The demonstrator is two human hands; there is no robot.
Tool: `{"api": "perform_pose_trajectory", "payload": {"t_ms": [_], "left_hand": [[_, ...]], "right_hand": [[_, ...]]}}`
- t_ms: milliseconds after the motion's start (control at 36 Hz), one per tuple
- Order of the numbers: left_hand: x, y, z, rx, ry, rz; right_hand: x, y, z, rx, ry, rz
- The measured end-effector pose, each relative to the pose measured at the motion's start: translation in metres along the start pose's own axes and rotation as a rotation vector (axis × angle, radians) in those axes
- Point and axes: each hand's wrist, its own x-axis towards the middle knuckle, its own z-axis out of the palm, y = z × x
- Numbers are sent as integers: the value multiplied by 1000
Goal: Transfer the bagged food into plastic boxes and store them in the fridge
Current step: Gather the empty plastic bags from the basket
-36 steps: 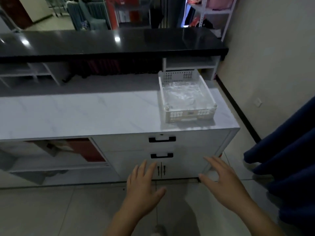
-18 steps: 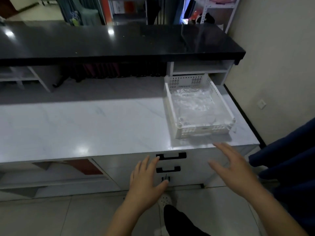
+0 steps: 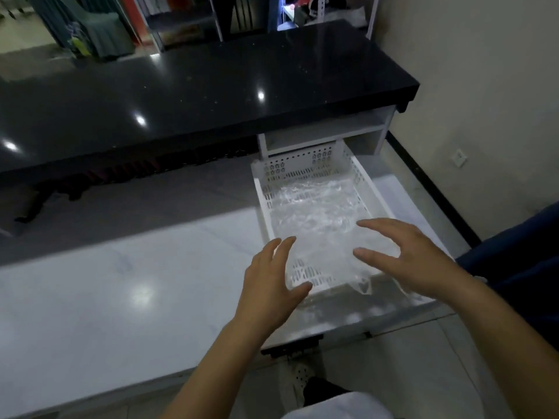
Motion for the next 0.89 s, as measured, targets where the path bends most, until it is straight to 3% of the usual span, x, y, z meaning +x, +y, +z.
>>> {"api": "perform_pose_trajectory", "payload": {"t_ms": [83,167,361,444,667,806,889], "left_hand": [[20,-3,3,50,-66,25],[33,-7,-2,28,-72,40],[49,-4,-28,-451,17,-99],[54,5,-38,-652,23,-86],[75,21,-68,-762,3,116],[82,2,-83,-670,116,239],[81,-19,-79,-438,202,201]], "right_hand": [[20,9,-7,-177,-281,-36],[26,18,5,-390,-459,-149],[41,29,6,-549,-468,-161],[38,28,20,-482,-364,-193],[26,13,34,-217,98,-182],[13,6,25,-58,225,-43],[5,8,18,-81,263,36]]}}
